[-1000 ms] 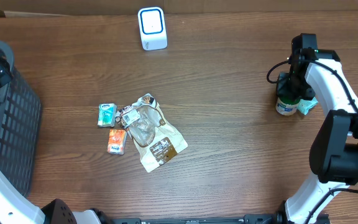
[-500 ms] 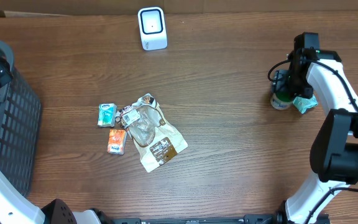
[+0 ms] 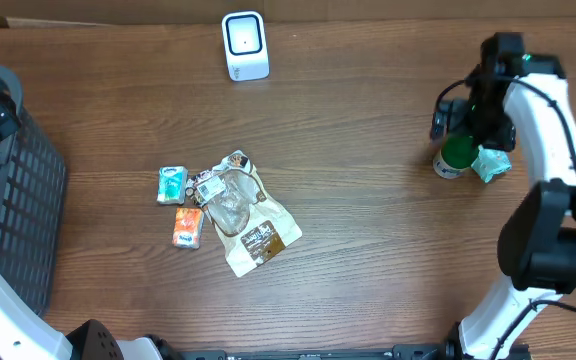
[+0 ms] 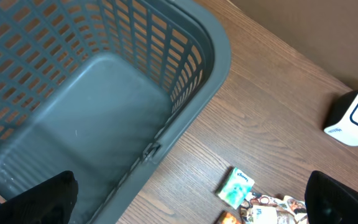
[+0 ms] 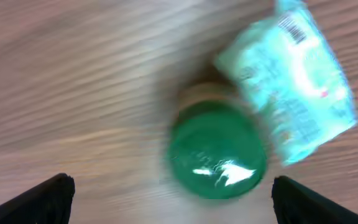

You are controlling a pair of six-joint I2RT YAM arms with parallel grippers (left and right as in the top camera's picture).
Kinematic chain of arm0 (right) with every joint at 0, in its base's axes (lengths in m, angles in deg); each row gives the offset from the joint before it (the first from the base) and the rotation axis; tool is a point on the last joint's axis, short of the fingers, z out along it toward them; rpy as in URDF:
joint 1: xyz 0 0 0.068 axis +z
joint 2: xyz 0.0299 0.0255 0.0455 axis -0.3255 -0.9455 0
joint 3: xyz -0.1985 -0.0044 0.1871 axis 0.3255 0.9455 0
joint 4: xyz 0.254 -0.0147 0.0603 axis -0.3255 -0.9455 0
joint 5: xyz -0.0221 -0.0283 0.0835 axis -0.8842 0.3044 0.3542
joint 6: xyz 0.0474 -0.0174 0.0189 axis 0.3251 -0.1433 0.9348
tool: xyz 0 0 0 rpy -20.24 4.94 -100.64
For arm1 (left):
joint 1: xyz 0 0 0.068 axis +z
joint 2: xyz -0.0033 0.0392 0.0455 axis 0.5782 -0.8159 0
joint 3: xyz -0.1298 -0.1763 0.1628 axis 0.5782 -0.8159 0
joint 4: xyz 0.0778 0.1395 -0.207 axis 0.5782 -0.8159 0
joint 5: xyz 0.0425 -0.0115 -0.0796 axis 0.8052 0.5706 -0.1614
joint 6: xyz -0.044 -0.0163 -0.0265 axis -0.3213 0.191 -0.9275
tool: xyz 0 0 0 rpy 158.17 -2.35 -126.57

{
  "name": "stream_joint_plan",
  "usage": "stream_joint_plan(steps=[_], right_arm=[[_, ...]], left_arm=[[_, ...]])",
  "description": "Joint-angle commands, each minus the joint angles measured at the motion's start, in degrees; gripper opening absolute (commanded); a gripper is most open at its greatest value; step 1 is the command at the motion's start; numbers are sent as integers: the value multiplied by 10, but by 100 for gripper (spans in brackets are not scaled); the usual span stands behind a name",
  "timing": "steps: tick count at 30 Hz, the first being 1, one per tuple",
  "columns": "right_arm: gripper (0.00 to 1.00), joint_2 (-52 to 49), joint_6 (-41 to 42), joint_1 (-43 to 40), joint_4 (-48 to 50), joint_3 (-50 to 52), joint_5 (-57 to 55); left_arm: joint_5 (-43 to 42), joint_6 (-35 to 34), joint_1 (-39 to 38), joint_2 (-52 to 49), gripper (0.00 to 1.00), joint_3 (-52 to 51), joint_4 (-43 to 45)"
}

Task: Scan the item barcode
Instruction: 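Move the right gripper left to the bread bag and grasp it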

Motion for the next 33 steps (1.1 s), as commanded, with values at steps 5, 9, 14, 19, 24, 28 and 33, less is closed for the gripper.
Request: stream_joint_plan(steps=[5, 9, 14, 19, 24, 28, 33], right_arm=[[100, 47, 11, 41, -13, -58, 299], [100, 35, 11, 120, 33, -33, 299], [96, 15, 12, 202, 100, 9, 288], [91, -32, 12, 276, 156, 32, 290], [90, -87, 12, 331, 190, 32, 291], [89, -116, 11, 362, 202, 33, 291], [88, -162, 6, 409, 230, 33, 305]], left_arm=[[0, -6, 2, 4, 100, 7, 1], [0, -6, 2, 4, 100, 7, 1], [0, -6, 2, 4, 100, 7, 1], [0, -6, 2, 4, 100, 7, 1], [0, -6, 2, 4, 100, 7, 1], [0, -6, 2, 4, 100, 7, 1], [0, -6, 2, 4, 100, 7, 1]])
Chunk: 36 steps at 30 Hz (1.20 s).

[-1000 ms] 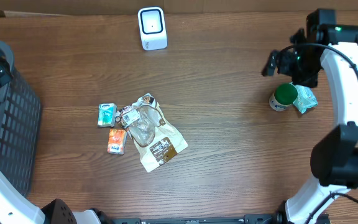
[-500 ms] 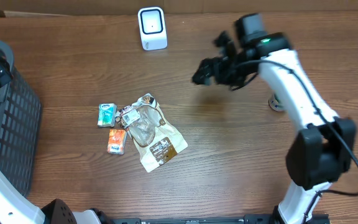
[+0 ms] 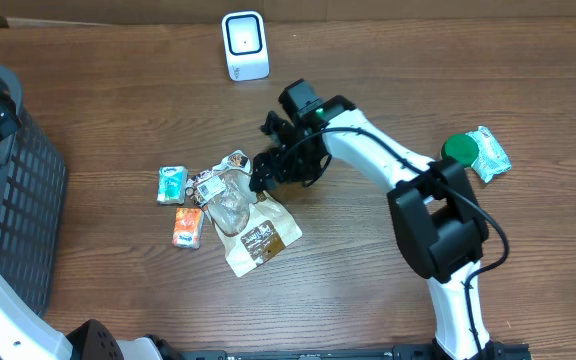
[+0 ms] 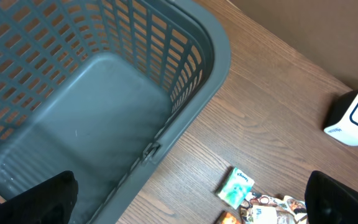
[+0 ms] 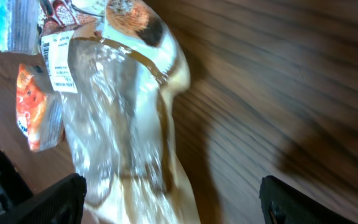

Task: Scan the item barcode
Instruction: 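Move the right gripper left to the bread bag and grasp it, then lift the bread bag with the right gripper and hold it upright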

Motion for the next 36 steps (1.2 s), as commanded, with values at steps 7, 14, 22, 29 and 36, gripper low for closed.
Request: stream_joint_plan(steps=[7, 14, 22, 29, 36], right_arm=[[80, -54, -18, 72, 27, 3, -78], [34, -79, 28, 84, 30, 4, -123], [4, -77, 45, 62, 3, -16, -122], [4, -49, 44, 26, -97, -100, -111], [4, 14, 44, -9, -142, -107, -90]], left_arm=[[0, -6, 2, 4, 99, 7, 1], [0, -6, 2, 4, 100, 7, 1], [0, -6, 2, 4, 100, 7, 1], [0, -6, 2, 4, 100, 7, 1], [0, -6, 2, 4, 100, 7, 1]])
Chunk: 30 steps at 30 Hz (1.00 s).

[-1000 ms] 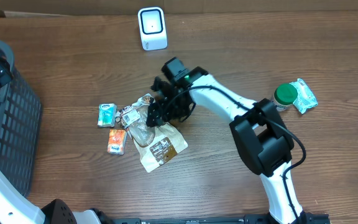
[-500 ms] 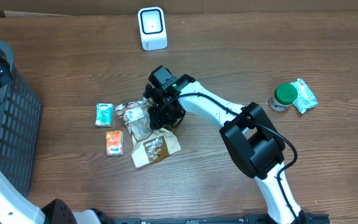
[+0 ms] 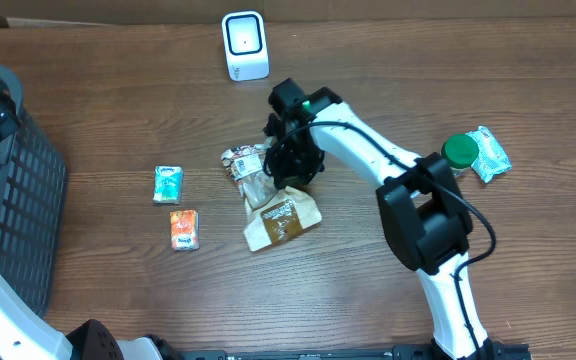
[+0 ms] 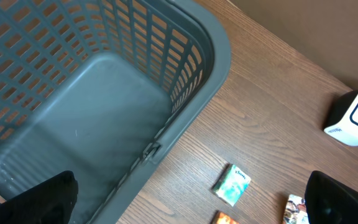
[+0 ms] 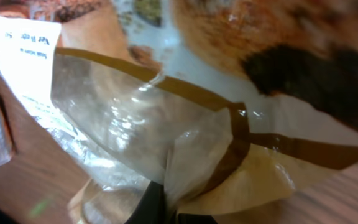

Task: Scan the item barcode
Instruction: 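Lift the bread bag with the right gripper and hold it upright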

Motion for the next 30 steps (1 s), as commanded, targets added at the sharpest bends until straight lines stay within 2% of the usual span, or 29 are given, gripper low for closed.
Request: stream_joint_plan(steps=[1, 4, 7, 10, 14, 16, 21, 23, 30], right_arm=[[4, 48, 3, -11, -14, -19, 6], [6, 46, 20, -18, -18, -8, 14], [34, 46, 19, -22, -12, 2, 14], [53, 46, 19, -34, -12, 2, 16], [60, 46, -18, -72, -11, 3, 66], [68, 46, -50, -100, -9, 9, 112], [71, 45, -93, -154, 31, 70, 242], [71, 45, -92, -156, 55, 98, 260], [70, 45, -3, -135, 214, 229, 265]], left_arm=[[0, -6, 2, 4, 100, 7, 1], [0, -6, 2, 4, 100, 7, 1], [0, -6, 2, 4, 100, 7, 1], [0, -6, 2, 4, 100, 7, 1], [0, -6, 2, 4, 100, 7, 1], [0, -6, 2, 4, 99, 7, 1], [0, -6, 2, 4, 100, 7, 1], [0, -6, 2, 4, 100, 7, 1], [0, -6, 2, 4, 100, 7, 1]])
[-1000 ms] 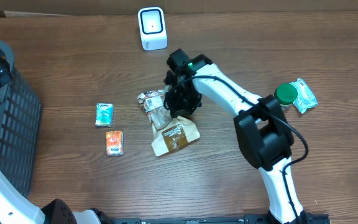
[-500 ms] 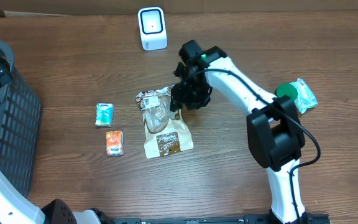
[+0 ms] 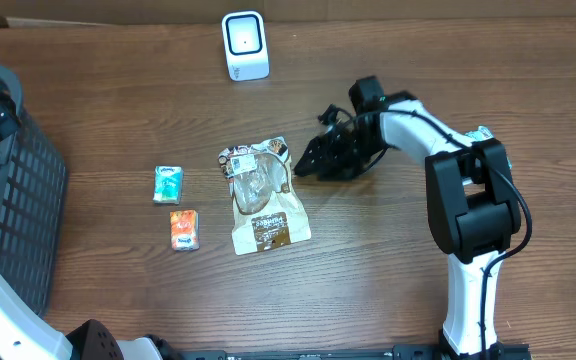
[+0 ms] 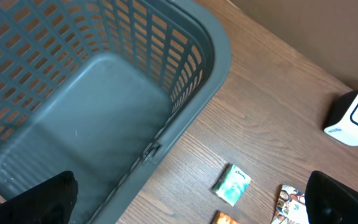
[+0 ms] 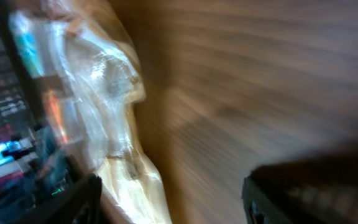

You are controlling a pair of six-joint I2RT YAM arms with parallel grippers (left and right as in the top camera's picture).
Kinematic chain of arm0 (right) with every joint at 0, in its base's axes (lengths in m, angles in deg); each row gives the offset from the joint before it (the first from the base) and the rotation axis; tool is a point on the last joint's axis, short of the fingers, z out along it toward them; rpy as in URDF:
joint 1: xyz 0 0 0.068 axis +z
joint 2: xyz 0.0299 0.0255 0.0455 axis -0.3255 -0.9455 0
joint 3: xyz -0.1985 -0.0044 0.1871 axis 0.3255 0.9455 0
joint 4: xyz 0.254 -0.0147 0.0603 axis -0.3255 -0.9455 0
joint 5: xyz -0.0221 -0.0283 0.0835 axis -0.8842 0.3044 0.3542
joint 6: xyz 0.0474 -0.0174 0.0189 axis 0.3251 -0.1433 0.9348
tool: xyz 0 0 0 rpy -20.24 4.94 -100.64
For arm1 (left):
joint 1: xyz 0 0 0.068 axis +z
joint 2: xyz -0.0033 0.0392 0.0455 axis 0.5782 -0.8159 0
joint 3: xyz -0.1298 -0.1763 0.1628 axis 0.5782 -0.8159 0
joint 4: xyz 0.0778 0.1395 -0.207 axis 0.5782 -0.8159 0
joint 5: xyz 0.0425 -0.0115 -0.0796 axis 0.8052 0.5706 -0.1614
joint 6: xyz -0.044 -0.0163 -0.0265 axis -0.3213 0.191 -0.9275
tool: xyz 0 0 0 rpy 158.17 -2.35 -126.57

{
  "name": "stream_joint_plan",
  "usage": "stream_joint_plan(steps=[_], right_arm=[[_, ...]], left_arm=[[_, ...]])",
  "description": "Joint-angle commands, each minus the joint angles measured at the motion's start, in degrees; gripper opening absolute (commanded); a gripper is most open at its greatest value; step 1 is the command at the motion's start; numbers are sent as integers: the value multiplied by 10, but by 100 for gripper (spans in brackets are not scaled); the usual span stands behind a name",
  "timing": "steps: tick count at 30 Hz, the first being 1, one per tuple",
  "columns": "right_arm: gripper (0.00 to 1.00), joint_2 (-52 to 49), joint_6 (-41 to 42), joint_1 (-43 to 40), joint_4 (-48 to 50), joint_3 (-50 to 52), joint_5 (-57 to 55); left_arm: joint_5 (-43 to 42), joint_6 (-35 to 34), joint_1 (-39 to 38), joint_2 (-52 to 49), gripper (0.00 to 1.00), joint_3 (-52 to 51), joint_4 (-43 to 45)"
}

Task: Scan the item barcode
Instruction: 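Lift the bread bag with the right gripper and hold it upright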

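A clear and brown snack bag (image 3: 261, 195) lies flat mid-table, its white label end toward the scanner (image 3: 245, 45), a white box at the far edge. My right gripper (image 3: 308, 163) sits low just right of the bag, open and holding nothing. The blurred right wrist view shows the bag (image 5: 104, 87) to the left of the open right gripper (image 5: 173, 199). My left gripper (image 4: 191, 202) hangs open over the basket (image 4: 216, 50). Also in the left wrist view are a corner of the bag (image 4: 289, 202) and the scanner (image 4: 356, 118).
A grey slatted basket (image 3: 18, 200) fills the left edge. A teal tissue pack (image 3: 169, 184) and an orange pack (image 3: 184, 229) lie left of the bag. A bit of a teal packet (image 3: 484, 132) shows behind the right arm.
My right gripper was shut on the bunched bag; now it is open a little to the right, and the bag lies flat on the table. The left arm has not moved.
My right gripper first hung open over a green-lidded jar and a teal packet at the far right. Then it was open at the bag among the small packs. Then it was shut on the bag, now apart from the packs. Now the bag is let go.
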Motion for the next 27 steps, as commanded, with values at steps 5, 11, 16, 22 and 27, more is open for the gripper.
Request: stream_joint_plan(steps=[5, 11, 16, 22, 27], right_arm=[[70, 14, 160, 49, 188, 111, 8], [65, -13, 257, 110, 293, 121, -18], [55, -23, 319, 143, 349, 121, -76], [16, -23, 329, 140, 372, 121, -73], [4, -23, 328, 132, 377, 120, -40]], left_arm=[[0, -6, 2, 4, 100, 7, 1], [0, -6, 2, 4, 100, 7, 1], [0, -6, 2, 4, 100, 7, 1], [0, -6, 2, 4, 100, 7, 1], [0, -6, 2, 4, 100, 7, 1]])
